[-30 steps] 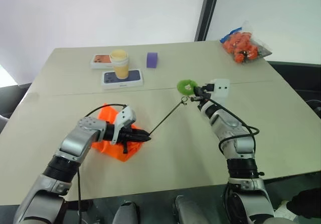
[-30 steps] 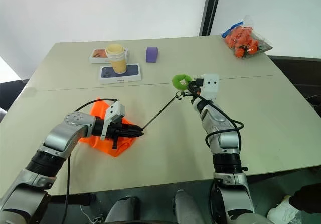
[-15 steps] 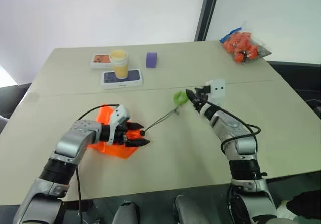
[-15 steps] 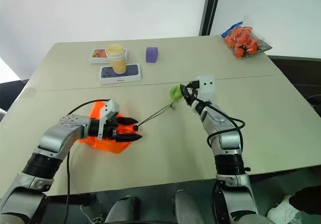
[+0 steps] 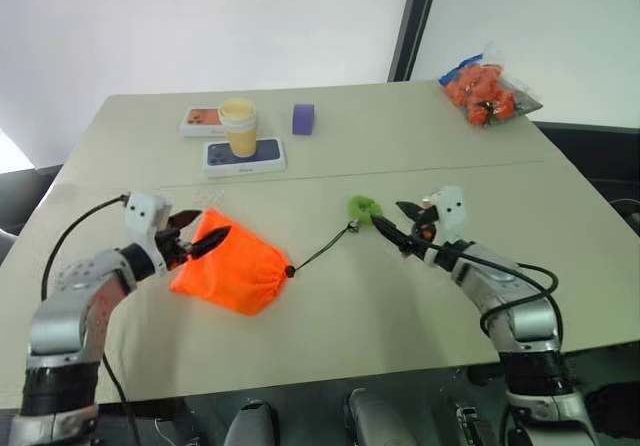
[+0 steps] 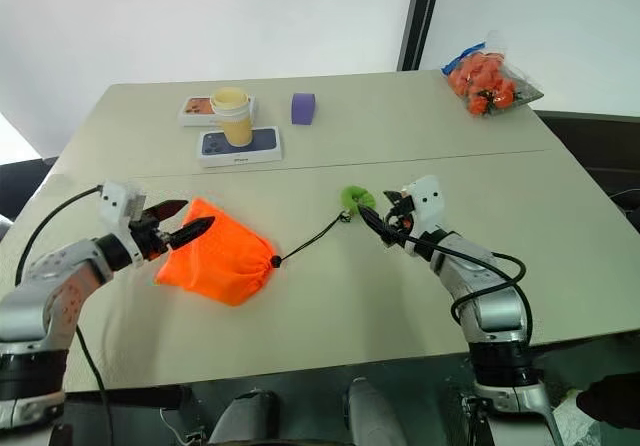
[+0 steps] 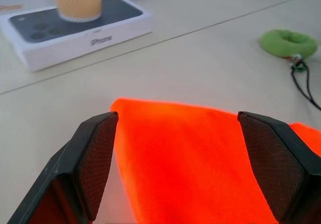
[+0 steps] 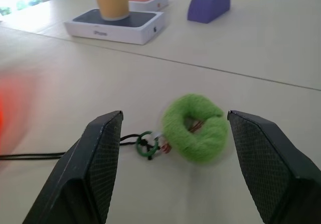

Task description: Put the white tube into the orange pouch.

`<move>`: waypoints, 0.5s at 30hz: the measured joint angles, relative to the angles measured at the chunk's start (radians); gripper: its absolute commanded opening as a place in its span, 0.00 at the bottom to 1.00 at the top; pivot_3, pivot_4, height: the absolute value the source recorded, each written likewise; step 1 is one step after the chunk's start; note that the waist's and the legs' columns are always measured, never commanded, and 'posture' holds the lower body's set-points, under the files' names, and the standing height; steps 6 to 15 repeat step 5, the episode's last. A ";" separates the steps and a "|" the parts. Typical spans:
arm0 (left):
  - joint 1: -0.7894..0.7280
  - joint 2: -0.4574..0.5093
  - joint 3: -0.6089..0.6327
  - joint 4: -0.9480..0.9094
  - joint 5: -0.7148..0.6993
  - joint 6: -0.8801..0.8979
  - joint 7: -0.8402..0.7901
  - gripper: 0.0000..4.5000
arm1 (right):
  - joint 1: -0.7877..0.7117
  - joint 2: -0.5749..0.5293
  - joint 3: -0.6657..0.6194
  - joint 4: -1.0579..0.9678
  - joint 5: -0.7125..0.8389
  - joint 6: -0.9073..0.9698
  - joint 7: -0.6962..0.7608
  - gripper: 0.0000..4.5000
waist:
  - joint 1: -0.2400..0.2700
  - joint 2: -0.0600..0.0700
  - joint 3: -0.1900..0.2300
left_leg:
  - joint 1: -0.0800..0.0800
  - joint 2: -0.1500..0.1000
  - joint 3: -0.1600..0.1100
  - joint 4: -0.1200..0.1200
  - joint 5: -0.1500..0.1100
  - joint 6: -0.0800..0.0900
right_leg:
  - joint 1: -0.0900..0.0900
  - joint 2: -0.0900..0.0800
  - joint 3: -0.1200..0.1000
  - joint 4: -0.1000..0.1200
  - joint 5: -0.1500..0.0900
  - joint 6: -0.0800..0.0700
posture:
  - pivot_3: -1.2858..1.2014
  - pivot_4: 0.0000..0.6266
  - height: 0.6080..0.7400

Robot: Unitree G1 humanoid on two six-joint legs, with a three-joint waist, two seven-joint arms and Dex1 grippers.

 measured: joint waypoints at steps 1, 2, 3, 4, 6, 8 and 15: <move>0.031 -0.003 0.007 -0.013 0.006 -0.016 0.017 0.90 | 0.015 -0.015 -0.004 -0.008 0.011 -0.004 0.024 0.76 | 0.000 0.000 0.000 | 0.000 0.000 0.000 0.000 0.000 0.000 | 0.000 0.000 0.000 0.000 0.000 0.000 | 0.52 0.24 0.87; 0.075 -0.011 0.021 -0.031 0.012 -0.031 0.034 0.90 | 0.041 -0.034 -0.015 -0.015 0.025 -0.008 0.054 0.76 | 0.000 0.000 0.000 | 0.000 0.000 0.000 0.000 0.000 0.000 | 0.001 -0.001 0.000 -0.001 0.000 0.000 | 0.52 0.24 0.87; 0.105 -0.019 0.032 -0.038 0.015 -0.040 0.047 0.90 | 0.060 -0.049 -0.026 -0.015 0.032 -0.011 0.074 0.76 | 0.000 -0.001 0.000 | 0.000 0.000 0.001 0.000 0.000 0.000 | 0.001 -0.001 0.000 -0.001 0.000 0.000 | 0.52 0.24 0.87; 0.131 -0.023 0.039 -0.045 0.020 -0.047 0.059 0.90 | 0.073 -0.059 -0.033 -0.015 0.037 -0.011 0.091 0.76 | 0.001 -0.002 0.001 | 0.000 0.000 0.001 0.000 0.000 0.000 | 0.001 -0.001 0.000 -0.001 0.000 0.000 | 0.52 0.24 0.87; 0.146 -0.027 0.042 -0.051 0.021 -0.051 0.065 0.90 | 0.078 -0.064 -0.034 -0.014 0.039 -0.013 0.104 0.76 | 0.001 -0.002 0.001 | 0.000 0.000 0.001 0.001 0.000 0.000 | 0.001 -0.001 0.000 -0.001 0.000 -0.001 | 0.52 0.24 0.87; 0.146 -0.027 0.042 -0.051 0.021 -0.051 0.065 0.90 | 0.078 -0.064 -0.034 -0.014 0.039 -0.013 0.104 0.76 | 0.001 -0.002 0.001 | 0.000 0.000 0.001 0.001 0.000 0.000 | 0.001 -0.001 0.000 -0.001 0.000 -0.001 | 0.52 0.24 0.87; 0.146 -0.027 0.042 -0.051 0.021 -0.051 0.065 0.90 | 0.078 -0.064 -0.034 -0.014 0.039 -0.013 0.104 0.76 | 0.001 -0.002 0.001 | 0.000 0.000 0.001 0.001 0.000 0.000 | 0.001 -0.001 0.000 -0.001 0.000 -0.001 | 0.52 0.24 0.87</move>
